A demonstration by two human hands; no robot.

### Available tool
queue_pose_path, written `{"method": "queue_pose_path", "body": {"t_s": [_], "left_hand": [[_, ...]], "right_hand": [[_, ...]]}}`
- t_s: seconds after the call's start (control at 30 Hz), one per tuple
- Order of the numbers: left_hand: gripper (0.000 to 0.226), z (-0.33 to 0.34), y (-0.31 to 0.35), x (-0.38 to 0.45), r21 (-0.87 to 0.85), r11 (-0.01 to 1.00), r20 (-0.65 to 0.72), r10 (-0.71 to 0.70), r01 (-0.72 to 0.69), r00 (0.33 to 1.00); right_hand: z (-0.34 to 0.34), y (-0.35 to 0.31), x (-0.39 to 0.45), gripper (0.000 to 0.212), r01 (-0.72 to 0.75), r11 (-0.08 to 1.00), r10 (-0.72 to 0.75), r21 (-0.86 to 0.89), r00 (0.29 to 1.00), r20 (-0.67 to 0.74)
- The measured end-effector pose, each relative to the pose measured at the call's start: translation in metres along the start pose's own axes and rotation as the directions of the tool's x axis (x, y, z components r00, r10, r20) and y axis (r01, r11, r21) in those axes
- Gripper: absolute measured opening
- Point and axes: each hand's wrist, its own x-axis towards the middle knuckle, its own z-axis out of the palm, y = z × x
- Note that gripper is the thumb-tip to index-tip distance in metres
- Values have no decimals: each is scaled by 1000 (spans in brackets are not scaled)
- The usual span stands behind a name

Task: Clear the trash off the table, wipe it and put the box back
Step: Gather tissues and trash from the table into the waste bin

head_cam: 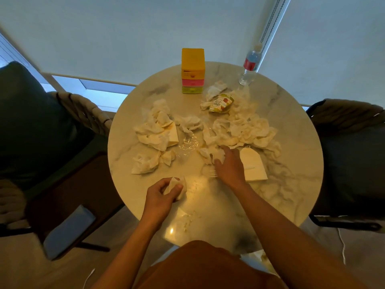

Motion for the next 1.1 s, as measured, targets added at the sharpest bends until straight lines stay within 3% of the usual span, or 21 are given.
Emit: {"method": "queue_pose_path", "body": {"t_s": [0.1,0.17,0.33,0.5,0.67,0.83,1.1], "left_hand": [[19,1,3,-1,7,1000,-4,-21,21,1000],[21,2,4,-1,17,1000,1,-21,21,1000],[20,9,3,0,45,999,-7,-28,28,1000],[32,27,2,-4,105,994,20,10,-12,1000],[24,59,4,-21,113,992,42,59,-63,997],[2,104,-1,-48,182,977,84,97,-111,992],[10,201,-19,-112,198,970,159,113,-144,981]], "right_hand": [[2,9,19,52,17,972,6,-235,995,96],[3,11,23,47,63,971,-43,-230,995,90],[-7,8,17,36,70,997,-68,18,993,-100],[-34,11,2,17,98,954,-28,284,970,-243],[-66,22,-18,24,59,814,85,579,972,-218],[-108,65,-49,27,41,780,109,624,974,-200],[-174,189,-109,32,-129,671,253,730,965,-62]]}}
